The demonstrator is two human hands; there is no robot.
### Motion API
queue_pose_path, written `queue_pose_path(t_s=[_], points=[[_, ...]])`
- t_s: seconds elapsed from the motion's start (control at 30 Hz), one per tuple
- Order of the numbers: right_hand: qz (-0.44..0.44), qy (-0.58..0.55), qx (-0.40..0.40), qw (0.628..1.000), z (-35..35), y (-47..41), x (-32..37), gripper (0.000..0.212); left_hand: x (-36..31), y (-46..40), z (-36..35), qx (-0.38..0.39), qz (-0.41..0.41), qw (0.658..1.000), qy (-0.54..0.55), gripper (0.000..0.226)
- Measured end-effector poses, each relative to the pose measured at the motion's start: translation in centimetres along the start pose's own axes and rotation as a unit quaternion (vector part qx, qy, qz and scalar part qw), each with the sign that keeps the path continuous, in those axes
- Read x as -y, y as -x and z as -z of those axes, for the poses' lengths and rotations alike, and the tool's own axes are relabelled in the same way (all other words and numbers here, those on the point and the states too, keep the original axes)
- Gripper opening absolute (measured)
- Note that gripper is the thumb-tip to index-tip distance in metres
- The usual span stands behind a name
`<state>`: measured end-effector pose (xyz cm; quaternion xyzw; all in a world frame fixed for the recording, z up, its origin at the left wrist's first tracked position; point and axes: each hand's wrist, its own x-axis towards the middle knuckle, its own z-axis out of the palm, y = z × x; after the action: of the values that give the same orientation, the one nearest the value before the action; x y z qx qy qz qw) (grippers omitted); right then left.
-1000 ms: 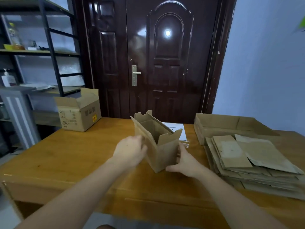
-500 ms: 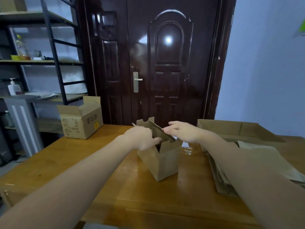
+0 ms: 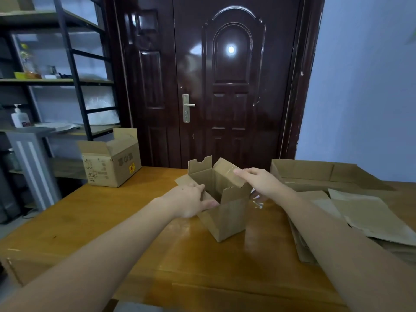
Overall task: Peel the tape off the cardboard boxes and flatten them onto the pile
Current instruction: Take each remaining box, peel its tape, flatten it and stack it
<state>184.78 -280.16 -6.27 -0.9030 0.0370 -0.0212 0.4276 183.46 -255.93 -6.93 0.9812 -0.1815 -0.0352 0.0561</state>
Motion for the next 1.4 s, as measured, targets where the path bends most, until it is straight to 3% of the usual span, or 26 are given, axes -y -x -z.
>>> queue_pose_path(t_s=[0.1, 0.17, 0.27, 0.33, 0.4, 0.57, 0.67, 0.87, 0.97, 1.07, 1.17, 1.27, 1.4], points=[[-0.07, -0.085, 0.087, 0.99, 0.0, 0.2, -1.7, 0.086, 0.7, -0.4, -1.0, 0.006, -0.014, 1.0, 0.024, 0.085], [-0.06, -0.168, 0.168, 0.969, 0.1, 0.5, -3.7, 0.091, 1.2, -0.7, -1.6, 0.002, -0.029, 0.999, 0.034, 0.079], [-0.04, -0.241, 0.258, 0.935, 0.2, 0.7, -6.3, 0.074, 1.5, -1.1, -2.2, -0.007, -0.045, 0.998, 0.045, 0.071], [-0.052, -0.196, 0.275, 0.94, -0.4, 1.0, -6.6, 0.099, 1.7, -1.5, -2.5, -0.008, -0.048, 0.997, 0.053, 0.068], [-0.036, -0.114, 0.243, 0.963, -1.5, 1.1, -6.3, 0.114, 1.9, -1.9, -3.1, -0.014, -0.046, 0.997, 0.066, 0.067], [-0.006, -0.193, 0.125, 0.973, -4.7, 1.1, -6.9, 0.077, 1.2, -1.6, -5.4, -0.053, -0.051, 0.99, 0.124, 0.061], [0.007, -0.218, 0.114, 0.969, -5.4, 1.7, -6.8, 0.053, 0.3, -1.0, -7.0, -0.081, -0.045, 0.979, 0.181, 0.063], [-0.013, -0.172, 0.115, 0.978, -5.5, 1.5, -7.0, 0.055, -1.3, -1.3, -9.0, -0.136, -0.022, 0.96, 0.246, 0.064], [-0.011, -0.169, 0.124, 0.978, -5.5, 1.4, -7.0, 0.062, -1.2, -1.3, -9.1, -0.158, -0.013, 0.965, 0.211, 0.06], [0.003, -0.142, 0.117, 0.983, -5.4, 1.2, -7.4, 0.076, -0.2, -0.8, -8.0, -0.216, -0.029, 0.97, 0.107, 0.055], [0.021, -0.119, 0.062, 0.991, -5.2, 1.1, -7.6, 0.087, 0.0, -0.4, -6.3, -0.238, -0.068, 0.968, 0.033, 0.055], [0.051, -0.05, -0.034, 0.997, -4.7, 1.1, -7.2, 0.073, -1.6, -0.5, -4.8, -0.242, -0.055, 0.969, -0.005, 0.056], [0.14, -0.08, -0.131, 0.978, -3.7, 3.2, -4.3, 0.056, -2.9, -0.5, -2.2, -0.209, -0.064, 0.976, -0.01, 0.056]])
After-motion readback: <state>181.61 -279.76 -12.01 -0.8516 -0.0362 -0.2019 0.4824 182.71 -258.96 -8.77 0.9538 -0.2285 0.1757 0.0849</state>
